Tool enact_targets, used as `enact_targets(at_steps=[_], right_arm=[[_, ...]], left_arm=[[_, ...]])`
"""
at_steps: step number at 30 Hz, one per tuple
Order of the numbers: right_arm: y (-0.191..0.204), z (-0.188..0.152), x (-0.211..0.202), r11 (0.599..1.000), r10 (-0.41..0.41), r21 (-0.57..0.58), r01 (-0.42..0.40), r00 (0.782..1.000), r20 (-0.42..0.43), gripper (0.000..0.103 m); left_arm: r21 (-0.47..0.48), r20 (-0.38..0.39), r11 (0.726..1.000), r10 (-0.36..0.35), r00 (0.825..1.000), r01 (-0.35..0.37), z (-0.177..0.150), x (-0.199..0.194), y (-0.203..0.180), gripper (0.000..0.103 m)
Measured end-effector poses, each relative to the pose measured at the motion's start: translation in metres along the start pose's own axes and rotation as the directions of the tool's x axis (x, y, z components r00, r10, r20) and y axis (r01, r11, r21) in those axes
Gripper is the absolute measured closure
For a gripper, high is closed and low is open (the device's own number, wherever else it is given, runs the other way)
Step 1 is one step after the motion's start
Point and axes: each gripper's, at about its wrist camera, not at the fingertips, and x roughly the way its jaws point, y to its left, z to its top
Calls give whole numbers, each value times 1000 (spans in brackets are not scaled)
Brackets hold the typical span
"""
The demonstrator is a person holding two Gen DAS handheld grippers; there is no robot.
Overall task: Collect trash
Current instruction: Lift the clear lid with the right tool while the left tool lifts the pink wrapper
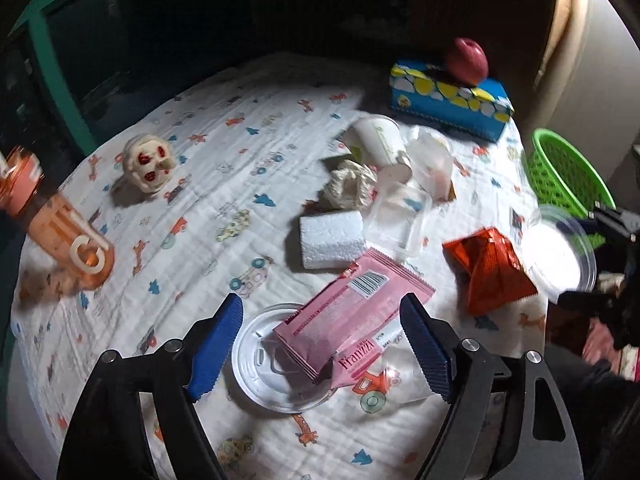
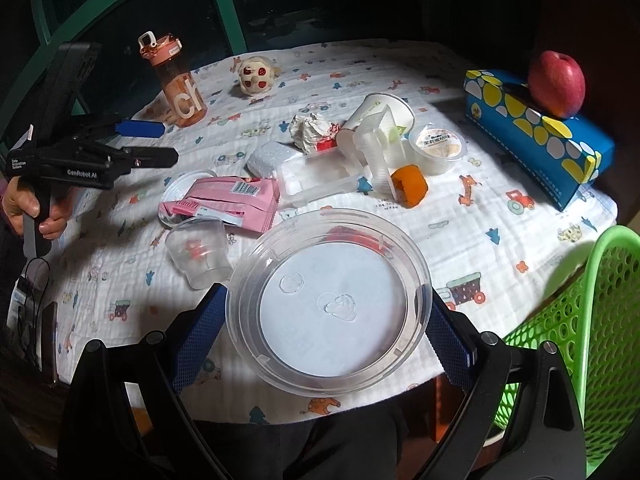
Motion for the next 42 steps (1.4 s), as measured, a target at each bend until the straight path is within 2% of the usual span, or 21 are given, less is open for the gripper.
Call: enact_targets(at_steps=[4, 7, 13, 17, 21, 25, 27, 31, 35, 39, 42], right_arm=[[-7, 0, -3, 1000, 7, 27, -7, 1000, -11, 11], [-14, 0, -7, 999, 10, 52, -10, 1000, -13, 11], [-26, -2, -11, 995, 1, 104, 1, 1000, -21, 11], [-30, -4, -9, 991, -5, 131, 9, 999, -33, 11], [-31, -5, -9, 989, -12, 146, 18, 999, -39, 11], [-31, -6, -11, 987, -24, 160, 29, 999, -38, 11], [-31, -6, -14, 985, -33, 165, 39, 999, -35, 11], [-32, -8, -23, 984, -46, 174, 49, 999, -18, 11], [-33, -10, -34, 982, -49, 181, 48, 999, 3, 11], [-37, -13, -43, 983, -52, 178, 47, 998, 23, 11], [-41, -16, -47, 982, -55, 182, 48, 998, 32, 11]], left_arm=[[157, -91, 986, -44, 995, 57, -2, 26, -13, 19], [205, -143, 972, -83, 986, 112, -4, 45, -12, 18], [222, -197, 954, -158, 968, 201, -3, 71, -3, 18], [236, -208, 938, -206, 956, 253, -3, 81, -5, 16], [264, -213, 928, -211, 954, 264, -2, 91, -10, 16], [246, -202, 926, -239, 950, 286, 1, 99, -9, 16], [237, -185, 933, -231, 955, 272, 1, 100, -7, 18], [222, -173, 947, -196, 965, 232, 0, 99, -7, 33], [165, -156, 966, -172, 973, 197, -3, 92, -1, 45], [122, -127, 980, -144, 981, 159, -8, 79, -1, 53], [79, -104, 988, -125, 987, 133, -12, 67, 1, 54]])
